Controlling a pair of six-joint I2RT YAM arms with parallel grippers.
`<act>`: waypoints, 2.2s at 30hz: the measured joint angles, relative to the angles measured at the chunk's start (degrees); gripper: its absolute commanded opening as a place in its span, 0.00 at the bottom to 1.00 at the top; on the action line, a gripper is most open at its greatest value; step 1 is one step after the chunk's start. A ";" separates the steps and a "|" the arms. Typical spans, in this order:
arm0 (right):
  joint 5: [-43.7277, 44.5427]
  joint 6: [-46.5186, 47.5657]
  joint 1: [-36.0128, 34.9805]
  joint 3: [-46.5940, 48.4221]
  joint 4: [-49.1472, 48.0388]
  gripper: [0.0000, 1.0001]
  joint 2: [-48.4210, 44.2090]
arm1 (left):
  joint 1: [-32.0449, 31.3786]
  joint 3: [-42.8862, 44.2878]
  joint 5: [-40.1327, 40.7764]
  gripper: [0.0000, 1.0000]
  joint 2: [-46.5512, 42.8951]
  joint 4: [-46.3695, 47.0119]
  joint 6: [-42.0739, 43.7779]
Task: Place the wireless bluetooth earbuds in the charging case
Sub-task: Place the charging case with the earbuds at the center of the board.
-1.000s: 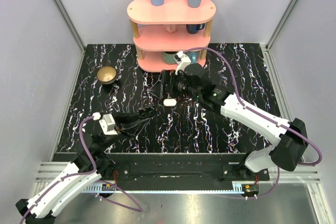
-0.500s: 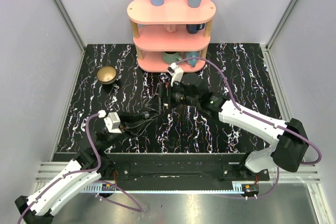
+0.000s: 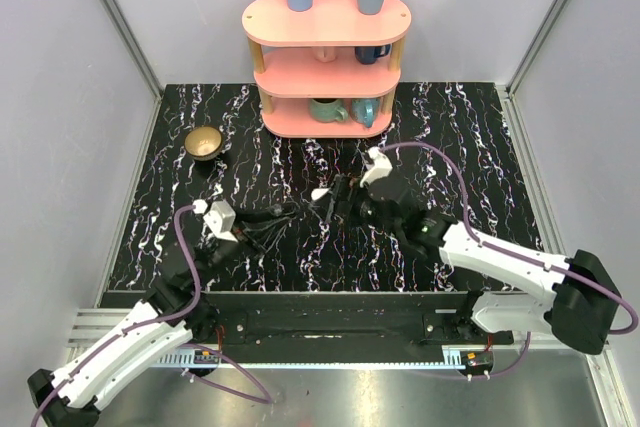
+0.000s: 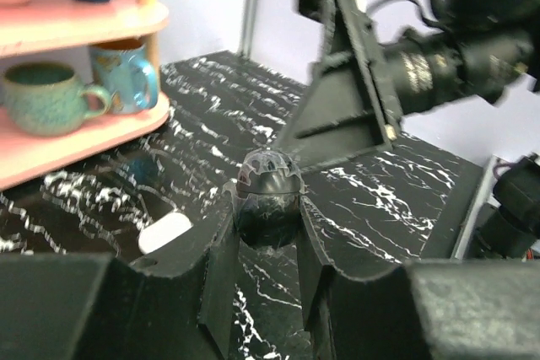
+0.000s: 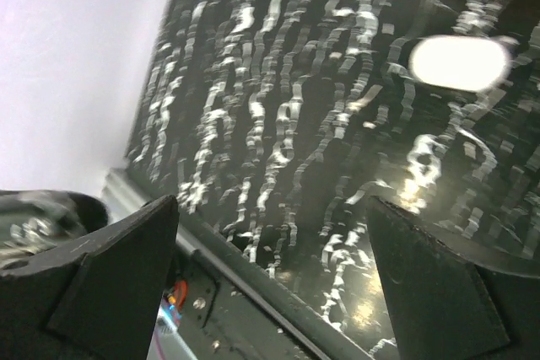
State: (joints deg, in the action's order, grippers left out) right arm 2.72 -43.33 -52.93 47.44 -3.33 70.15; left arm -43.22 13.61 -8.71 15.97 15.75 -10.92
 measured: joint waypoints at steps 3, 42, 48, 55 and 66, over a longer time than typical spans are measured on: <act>7.02 -2.10 -0.26 -4.61 1.79 1.00 -3.21 | 0.13 1.46 4.50 0.00 2.62 -3.26 -2.29; 20.98 -1.90 -0.15 -10.69 16.68 1.00 -28.85 | 0.55 7.82 2.64 0.06 78.34 43.63 -45.16; 20.09 -1.40 -0.15 -10.40 17.14 1.00 -27.47 | 0.76 6.38 2.73 0.18 83.25 49.18 -48.00; 20.13 -1.18 -0.15 -10.27 17.20 1.00 -27.08 | 0.94 5.05 3.15 0.31 84.30 50.71 -49.35; 20.11 -1.09 -0.15 -9.75 17.79 1.00 -25.27 | 1.01 4.66 4.61 0.56 81.07 41.70 -47.25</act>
State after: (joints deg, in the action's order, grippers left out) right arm 22.83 -44.42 -53.08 37.69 14.46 44.88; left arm -42.22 18.26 -4.10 97.03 57.45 -58.17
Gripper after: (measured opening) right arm 0.994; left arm 0.468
